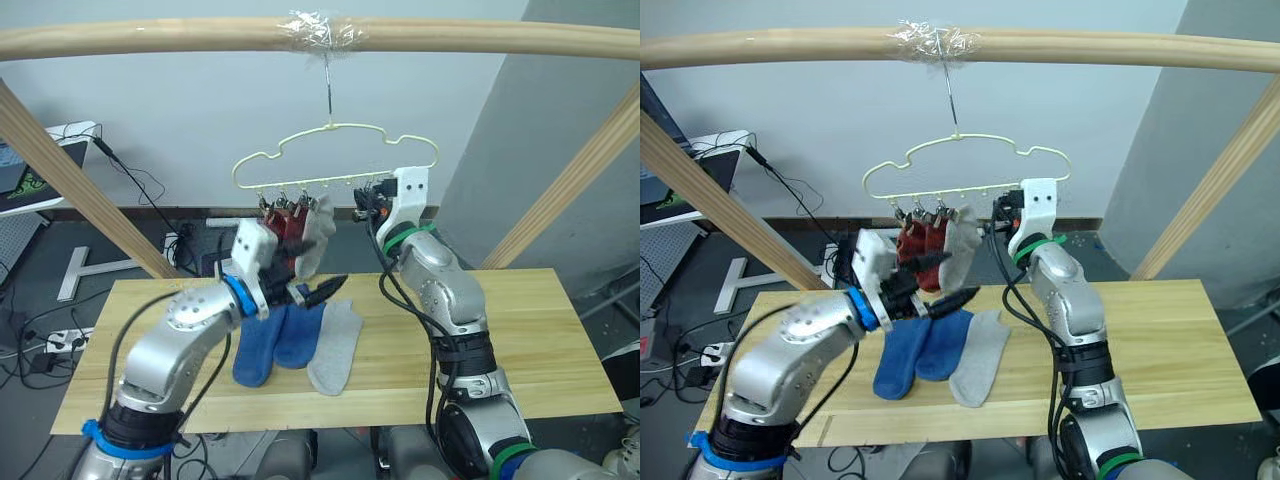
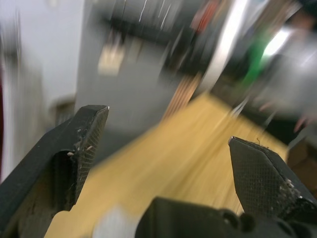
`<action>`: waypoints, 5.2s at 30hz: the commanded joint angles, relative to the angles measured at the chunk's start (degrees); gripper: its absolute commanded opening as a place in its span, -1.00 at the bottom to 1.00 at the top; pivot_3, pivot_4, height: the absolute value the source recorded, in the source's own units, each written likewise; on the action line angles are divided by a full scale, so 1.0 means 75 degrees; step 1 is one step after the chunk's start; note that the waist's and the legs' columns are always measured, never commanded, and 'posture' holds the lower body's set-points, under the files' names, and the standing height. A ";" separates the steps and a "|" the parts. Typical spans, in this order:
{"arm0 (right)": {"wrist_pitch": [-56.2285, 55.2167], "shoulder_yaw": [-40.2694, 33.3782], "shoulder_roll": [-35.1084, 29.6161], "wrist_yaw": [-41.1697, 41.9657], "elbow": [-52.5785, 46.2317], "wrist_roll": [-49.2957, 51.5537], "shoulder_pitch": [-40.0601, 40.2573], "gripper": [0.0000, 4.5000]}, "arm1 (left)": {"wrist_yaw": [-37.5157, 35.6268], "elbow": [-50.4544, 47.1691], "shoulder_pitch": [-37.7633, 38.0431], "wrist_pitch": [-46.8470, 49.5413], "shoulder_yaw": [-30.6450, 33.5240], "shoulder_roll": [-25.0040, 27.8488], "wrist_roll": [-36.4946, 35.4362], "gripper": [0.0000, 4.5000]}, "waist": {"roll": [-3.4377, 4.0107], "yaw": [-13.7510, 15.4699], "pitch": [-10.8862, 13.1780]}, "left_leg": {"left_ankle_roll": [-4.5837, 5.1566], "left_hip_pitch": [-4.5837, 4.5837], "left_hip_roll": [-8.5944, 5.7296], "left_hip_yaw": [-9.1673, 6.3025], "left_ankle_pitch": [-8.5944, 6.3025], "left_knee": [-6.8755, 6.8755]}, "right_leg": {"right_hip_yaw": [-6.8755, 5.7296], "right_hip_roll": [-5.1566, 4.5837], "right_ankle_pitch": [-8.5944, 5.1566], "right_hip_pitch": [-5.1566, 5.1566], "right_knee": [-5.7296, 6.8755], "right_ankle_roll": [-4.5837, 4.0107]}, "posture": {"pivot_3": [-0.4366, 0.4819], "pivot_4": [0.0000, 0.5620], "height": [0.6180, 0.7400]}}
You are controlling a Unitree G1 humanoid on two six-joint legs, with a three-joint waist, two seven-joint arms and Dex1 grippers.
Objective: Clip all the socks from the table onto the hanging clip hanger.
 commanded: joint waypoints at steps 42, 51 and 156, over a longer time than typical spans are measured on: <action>0.0471 0.0122 -0.0338 -0.0108 -0.0841 0.0237 0.0226 -0.95 | -0.0335 0.4812 -0.0361 -0.2588 -0.1215 -0.2659 0.2903 -0.98 | 0.0011 -0.0161 -0.0003 | 0.0007 -0.0012 -0.0005 -0.0001 0.0002 0.0003 | -0.0008 -0.0012 0.0000 -0.0008 0.0010 0.0001 | -0.19 -0.19 1.00; 0.1369 -0.0497 -0.0438 -0.0307 -0.0752 0.0706 -0.0188 -0.95 | -0.0495 0.2963 -0.0143 -0.2913 -0.0430 -0.2683 0.1882 -0.98 | 0.0011 -0.0167 -0.0003 | 0.0007 -0.0013 -0.0002 0.0000 0.0002 0.0003 | -0.0009 -0.0011 0.0000 -0.0007 0.0008 0.0001 | -0.19 -0.19 1.00; 0.0643 0.1349 -0.2479 -0.0528 -0.3391 0.1024 0.1773 0.45 | -0.0140 0.1875 -0.0493 -0.4022 0.0427 -0.1226 0.2016 0.81 | 0.0010 -0.0175 -0.0001 | 0.0027 -0.0105 -0.0009 -0.0003 0.0019 0.0028 | -0.0018 -0.0014 0.0006 -0.0075 0.0009 0.0007 | -0.16 -0.17 1.00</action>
